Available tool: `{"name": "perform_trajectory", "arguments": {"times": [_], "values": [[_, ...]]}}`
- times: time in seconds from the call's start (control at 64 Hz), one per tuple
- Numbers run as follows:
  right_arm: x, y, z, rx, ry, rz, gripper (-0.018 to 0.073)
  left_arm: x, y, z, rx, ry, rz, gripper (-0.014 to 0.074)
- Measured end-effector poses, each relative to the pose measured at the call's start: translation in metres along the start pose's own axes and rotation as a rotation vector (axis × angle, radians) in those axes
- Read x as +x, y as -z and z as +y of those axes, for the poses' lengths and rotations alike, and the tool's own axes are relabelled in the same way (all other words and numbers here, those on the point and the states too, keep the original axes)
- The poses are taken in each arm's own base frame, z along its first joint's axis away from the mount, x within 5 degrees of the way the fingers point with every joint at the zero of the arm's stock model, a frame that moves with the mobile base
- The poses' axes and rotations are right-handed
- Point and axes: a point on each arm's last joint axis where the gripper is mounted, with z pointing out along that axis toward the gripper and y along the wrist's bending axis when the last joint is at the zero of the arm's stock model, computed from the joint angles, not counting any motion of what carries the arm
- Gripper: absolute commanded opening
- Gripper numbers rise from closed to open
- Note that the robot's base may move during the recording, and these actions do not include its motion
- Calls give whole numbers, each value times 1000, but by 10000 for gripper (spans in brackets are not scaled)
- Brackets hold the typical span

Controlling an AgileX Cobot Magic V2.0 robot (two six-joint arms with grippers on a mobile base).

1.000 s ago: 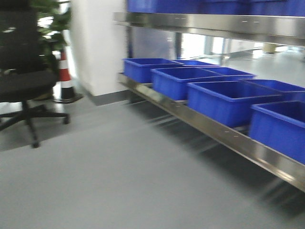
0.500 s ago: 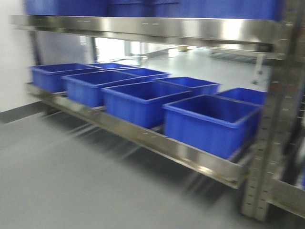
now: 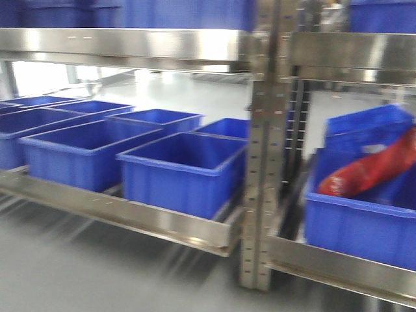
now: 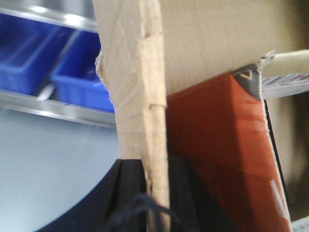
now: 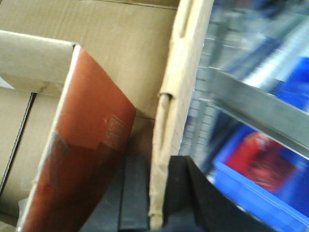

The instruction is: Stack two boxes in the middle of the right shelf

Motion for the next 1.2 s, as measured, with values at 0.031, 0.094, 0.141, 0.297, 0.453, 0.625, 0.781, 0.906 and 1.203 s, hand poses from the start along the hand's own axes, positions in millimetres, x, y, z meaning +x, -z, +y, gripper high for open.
{"name": "perform_trajectory", "arguments": {"times": [0.031, 0.094, 0.141, 0.297, 0.453, 0.625, 0.781, 0.906, 1.203], "values": [[0, 0, 0, 0, 0, 0, -154, 0, 0, 0, 0, 0, 0, -111], [0, 0, 0, 0, 0, 0, -154, 0, 0, 0, 0, 0, 0, -111], [0, 0, 0, 0, 0, 0, -154, 0, 0, 0, 0, 0, 0, -111], [0, 0, 0, 0, 0, 0, -154, 0, 0, 0, 0, 0, 0, -111], [0, 0, 0, 0, 0, 0, -154, 0, 0, 0, 0, 0, 0, -111], [0, 0, 0, 0, 0, 0, -154, 0, 0, 0, 0, 0, 0, -111], [0, 0, 0, 0, 0, 0, -154, 0, 0, 0, 0, 0, 0, -111], [0, 0, 0, 0, 0, 0, -154, 0, 0, 0, 0, 0, 0, -111], [0, 0, 0, 0, 0, 0, -154, 0, 0, 0, 0, 0, 0, -111]]}}
